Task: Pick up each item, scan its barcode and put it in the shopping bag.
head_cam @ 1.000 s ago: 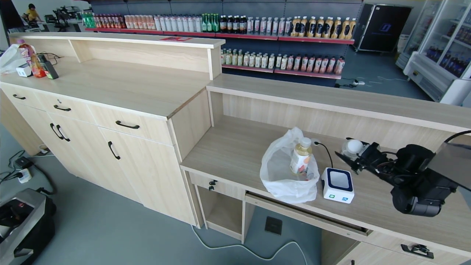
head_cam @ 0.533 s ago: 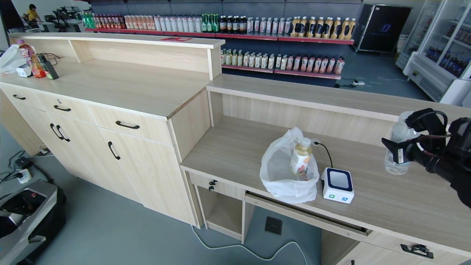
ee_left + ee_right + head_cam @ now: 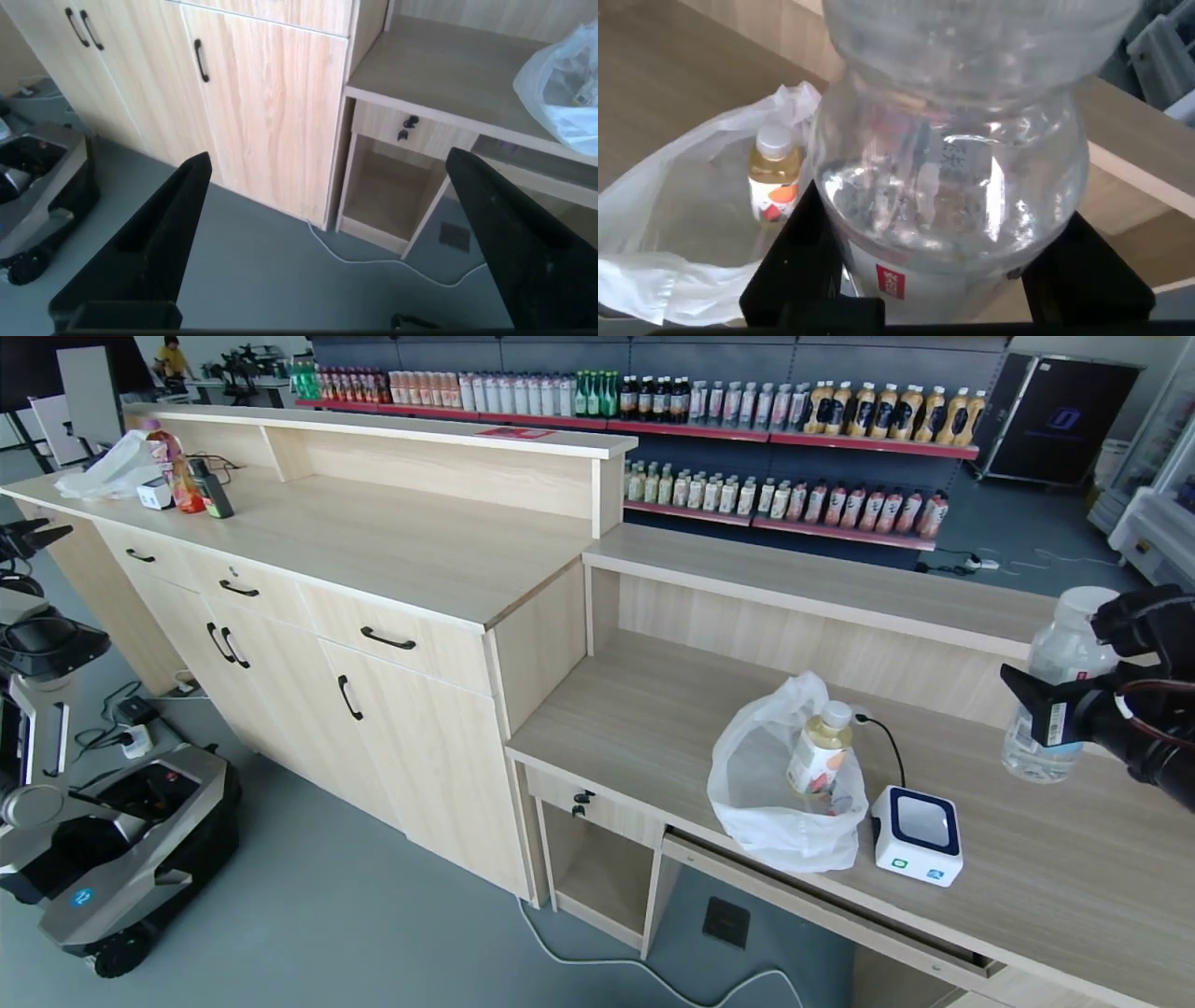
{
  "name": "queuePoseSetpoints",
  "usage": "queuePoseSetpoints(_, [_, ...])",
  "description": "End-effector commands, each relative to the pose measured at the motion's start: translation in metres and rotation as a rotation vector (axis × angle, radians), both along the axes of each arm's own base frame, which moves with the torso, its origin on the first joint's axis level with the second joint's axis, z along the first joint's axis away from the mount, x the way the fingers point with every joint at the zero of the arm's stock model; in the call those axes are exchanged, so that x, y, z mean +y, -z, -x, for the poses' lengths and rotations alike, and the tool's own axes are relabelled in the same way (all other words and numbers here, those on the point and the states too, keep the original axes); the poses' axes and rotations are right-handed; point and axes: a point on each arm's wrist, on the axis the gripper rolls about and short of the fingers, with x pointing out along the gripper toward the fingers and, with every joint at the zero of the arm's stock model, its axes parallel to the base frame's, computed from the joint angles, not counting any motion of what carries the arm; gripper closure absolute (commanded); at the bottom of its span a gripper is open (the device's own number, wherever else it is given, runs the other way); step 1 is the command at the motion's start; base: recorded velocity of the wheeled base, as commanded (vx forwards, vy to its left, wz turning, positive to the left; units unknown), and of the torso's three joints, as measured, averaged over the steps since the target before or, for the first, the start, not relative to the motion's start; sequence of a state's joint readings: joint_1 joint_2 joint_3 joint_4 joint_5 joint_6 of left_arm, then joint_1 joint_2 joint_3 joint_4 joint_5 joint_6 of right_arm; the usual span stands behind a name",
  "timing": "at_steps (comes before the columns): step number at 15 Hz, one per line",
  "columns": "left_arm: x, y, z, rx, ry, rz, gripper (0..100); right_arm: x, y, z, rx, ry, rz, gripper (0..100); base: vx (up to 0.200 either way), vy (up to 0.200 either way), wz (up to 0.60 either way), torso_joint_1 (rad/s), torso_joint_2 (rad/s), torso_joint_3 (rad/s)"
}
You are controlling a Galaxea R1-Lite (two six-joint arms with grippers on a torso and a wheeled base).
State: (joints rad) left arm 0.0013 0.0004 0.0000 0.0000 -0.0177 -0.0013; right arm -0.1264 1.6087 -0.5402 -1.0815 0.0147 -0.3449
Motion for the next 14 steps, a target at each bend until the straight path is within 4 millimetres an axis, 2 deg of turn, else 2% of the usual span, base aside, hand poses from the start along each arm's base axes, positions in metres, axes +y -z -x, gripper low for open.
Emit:
queuePoseSetpoints(1, [0.000, 0.000, 0.000, 0.000, 0.000, 0.000, 0, 0.021, 0.016, -0.017, 0.031, -0.081, -0.076, 100, 0.000, 0.000, 0.00, 0.000, 0.00, 0.000])
queuePoseSetpoints(4, [0.000, 0.000, 0.000, 0.001, 0.000, 0.000, 0, 0.044, 0.061, -0.051, 0.104, -0.156, -0.144, 100, 0.000, 0.000, 0.00, 0.000, 0.00, 0.000])
queuePoseSetpoints(5, [0.000, 0.000, 0.000, 0.001, 0.000, 0.000, 0, 0.050, 0.086, -0.071, 0.120, -0.173, -0.147, 100, 0.000, 0.000, 0.00, 0.000, 0.00, 0.000])
queuePoseSetpoints(8, [0.000, 0.000, 0.000, 0.001, -0.001, 0.000, 0, 0.075, 0.132, -0.121, 0.053, -0.234, -0.182, 100, 0.000, 0.000, 0.00, 0.000, 0.00, 0.000])
queuePoseSetpoints(10, [0.000, 0.000, 0.000, 0.001, 0.000, 0.000, 0, 0.085, 0.157, -0.137, 0.024, -0.259, -0.174, 100, 0.000, 0.000, 0.00, 0.000, 0.00, 0.000])
queuePoseSetpoints(14, [0.000, 0.000, 0.000, 0.000, 0.000, 0.000, 0, 0.093, 0.189, -0.151, 0.045, -0.302, -0.174, 100, 0.000, 0.000, 0.00, 0.000, 0.00, 0.000])
